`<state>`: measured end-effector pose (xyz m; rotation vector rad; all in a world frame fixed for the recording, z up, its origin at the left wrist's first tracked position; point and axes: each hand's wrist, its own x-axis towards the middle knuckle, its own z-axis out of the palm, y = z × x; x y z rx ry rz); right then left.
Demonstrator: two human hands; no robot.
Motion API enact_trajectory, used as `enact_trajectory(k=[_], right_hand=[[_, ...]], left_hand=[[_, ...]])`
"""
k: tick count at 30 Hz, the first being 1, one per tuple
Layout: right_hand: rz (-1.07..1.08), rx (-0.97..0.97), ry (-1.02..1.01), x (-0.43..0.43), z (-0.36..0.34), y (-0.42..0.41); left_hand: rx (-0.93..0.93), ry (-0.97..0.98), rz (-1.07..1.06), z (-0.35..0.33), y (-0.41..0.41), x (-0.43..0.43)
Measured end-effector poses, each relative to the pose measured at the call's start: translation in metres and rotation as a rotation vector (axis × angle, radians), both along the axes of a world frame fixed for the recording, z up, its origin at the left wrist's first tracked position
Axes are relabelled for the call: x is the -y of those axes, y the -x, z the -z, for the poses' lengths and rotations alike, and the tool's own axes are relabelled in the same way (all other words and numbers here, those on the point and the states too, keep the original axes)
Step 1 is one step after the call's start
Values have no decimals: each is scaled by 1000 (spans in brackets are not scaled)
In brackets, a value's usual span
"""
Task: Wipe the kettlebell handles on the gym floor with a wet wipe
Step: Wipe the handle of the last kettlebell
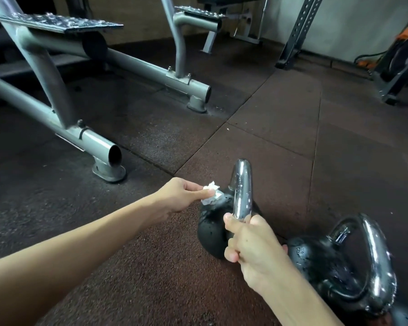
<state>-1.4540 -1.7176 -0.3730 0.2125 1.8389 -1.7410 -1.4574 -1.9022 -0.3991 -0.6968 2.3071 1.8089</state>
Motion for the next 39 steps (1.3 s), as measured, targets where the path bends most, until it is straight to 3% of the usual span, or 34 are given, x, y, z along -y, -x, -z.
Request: enact_trajectory(k=[4,7,9,12,15,22,27,29,39], right_hand=[[230,105,165,4,-15,21],[217,91,217,6,-19,24],[28,55,124,-6,-23,24],[-370,-95,-207,-36,-39,28],[-401,-355,-494,-60,-47,43],[-703,-865,-623,-63,-55,119],[-1091,-862,-874,-36,-64,187],[-1166,-861,-856,-39,-61,192],[-966,-934,-610,-79,-47,167]], left_hand=[[-37,-118,-93,27,14,-12],[-77,-190,-107,38,26,-21],[-107,-214,-104,41,32,-24],[-149,-272,-113,42,34,-25],[-162,-279,-109,46,38,-24],[-239,-292,-117,43,52,-22],[-296,-274,-120,39,62,-19],[-299,-283,-99,39,66,-18],[-263,-223,77,40,92,-38]])
